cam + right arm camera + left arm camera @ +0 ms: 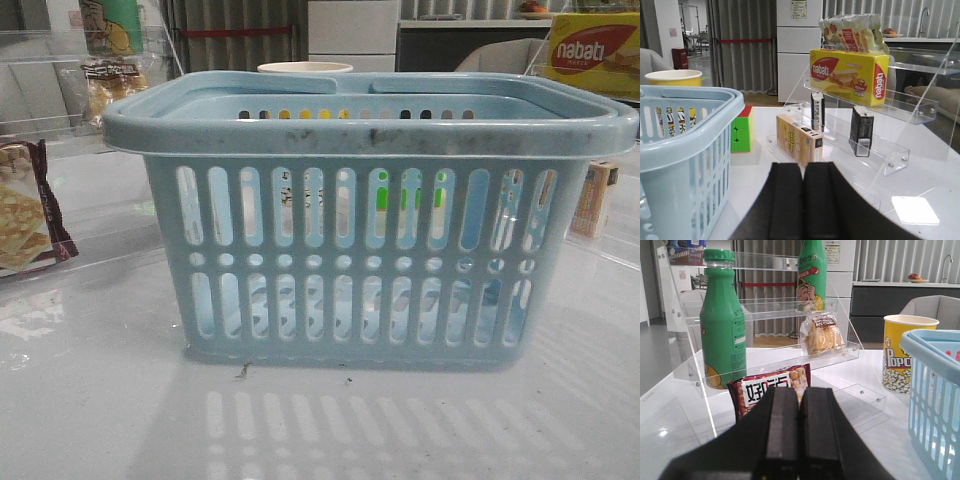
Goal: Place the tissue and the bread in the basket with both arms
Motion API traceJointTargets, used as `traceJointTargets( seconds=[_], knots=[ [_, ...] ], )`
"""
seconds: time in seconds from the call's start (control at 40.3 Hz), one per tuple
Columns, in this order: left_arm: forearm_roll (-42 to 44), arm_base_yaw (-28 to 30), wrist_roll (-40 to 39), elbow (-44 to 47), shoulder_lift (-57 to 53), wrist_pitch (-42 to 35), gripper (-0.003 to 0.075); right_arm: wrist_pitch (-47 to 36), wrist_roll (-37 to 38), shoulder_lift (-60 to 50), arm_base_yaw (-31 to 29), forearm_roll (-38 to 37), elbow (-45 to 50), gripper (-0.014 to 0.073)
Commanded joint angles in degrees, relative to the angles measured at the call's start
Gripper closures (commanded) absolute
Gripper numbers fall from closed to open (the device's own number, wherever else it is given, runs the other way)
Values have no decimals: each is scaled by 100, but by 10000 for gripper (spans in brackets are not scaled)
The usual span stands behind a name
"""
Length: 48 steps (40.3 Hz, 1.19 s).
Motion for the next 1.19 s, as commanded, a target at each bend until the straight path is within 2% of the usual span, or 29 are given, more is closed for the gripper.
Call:
traceJointTargets(
  seconds=[0.0, 0.694, 0.843, 0.967, 1.165],
  knots=[
    [-34, -20, -7, -6, -93, -508, 629, -516, -7, -102, -21, 0, 2, 538],
    [-19, -20, -7, -6, -93, -583, 629, -526, -7, -102, -22, 0, 2, 538],
    [314, -20, -7, -57, -93, -586, 629, -797, -7, -102, -14, -11, -117, 538],
    [79, -20, -7, -549, -93, -484, 629, -283, -7, -96, -14, -11, -808, 538],
    [-35, -20, -7, -1999, 172, 298, 629, 1028, -7, 316, -14, -22, -2252, 538]
  ],
)
